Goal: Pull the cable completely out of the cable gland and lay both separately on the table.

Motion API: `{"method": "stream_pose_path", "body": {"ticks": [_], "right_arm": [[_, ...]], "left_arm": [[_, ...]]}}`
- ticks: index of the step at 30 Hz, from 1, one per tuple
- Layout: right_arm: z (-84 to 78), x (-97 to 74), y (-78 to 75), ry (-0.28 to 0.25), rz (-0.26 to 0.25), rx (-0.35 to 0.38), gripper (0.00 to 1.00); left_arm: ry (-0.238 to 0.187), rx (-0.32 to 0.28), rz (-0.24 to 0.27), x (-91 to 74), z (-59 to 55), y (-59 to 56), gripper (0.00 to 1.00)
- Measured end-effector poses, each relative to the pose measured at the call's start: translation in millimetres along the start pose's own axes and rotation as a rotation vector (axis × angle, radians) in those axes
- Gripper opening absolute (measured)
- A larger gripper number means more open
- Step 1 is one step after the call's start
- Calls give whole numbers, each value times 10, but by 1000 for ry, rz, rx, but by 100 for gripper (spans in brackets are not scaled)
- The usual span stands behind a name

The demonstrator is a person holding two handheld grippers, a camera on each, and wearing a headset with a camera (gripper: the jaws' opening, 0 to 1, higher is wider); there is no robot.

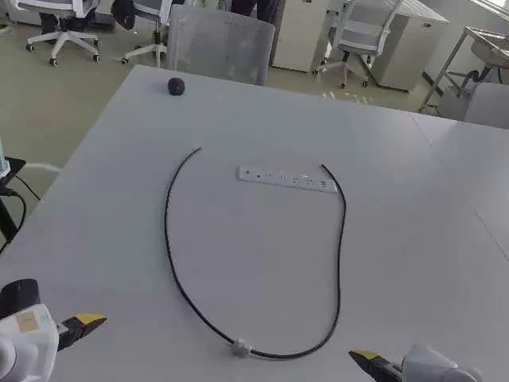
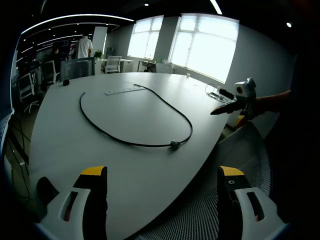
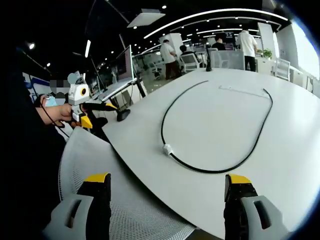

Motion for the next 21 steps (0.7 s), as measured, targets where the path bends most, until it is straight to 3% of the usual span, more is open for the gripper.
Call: {"method": "stream_pose_path", "body": {"ticks": [6, 12, 16, 19, 21], "right_arm": [[2, -13, 15, -5, -1, 5, 99], [-5, -1, 25, -5, 1, 12, 99], [5, 33, 54, 0, 9, 12, 99], [14, 41, 40, 3, 12, 10, 99], [26, 33, 38, -5, 11, 8, 99]], "left_arm": [[28, -16, -3, -26, -84, 9, 99], [19, -31, -6, -32, -85, -26, 99], [32, -4, 0, -58, -119, -8, 99], [22, -12, 10, -78, -116, 38, 99], [-14, -54, 17, -71, -49, 65, 99]]}}
Point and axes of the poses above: the centre of the closed fingertips' face, and the gripper's own axes: x roughly forward along the fingers, y roughly to its left, z roughly out of its top, the point moved 1 cm from there along -x, roughly backward along the fingers, and after that the axes turned 11 degrees about -y, right-handed, at the moved point
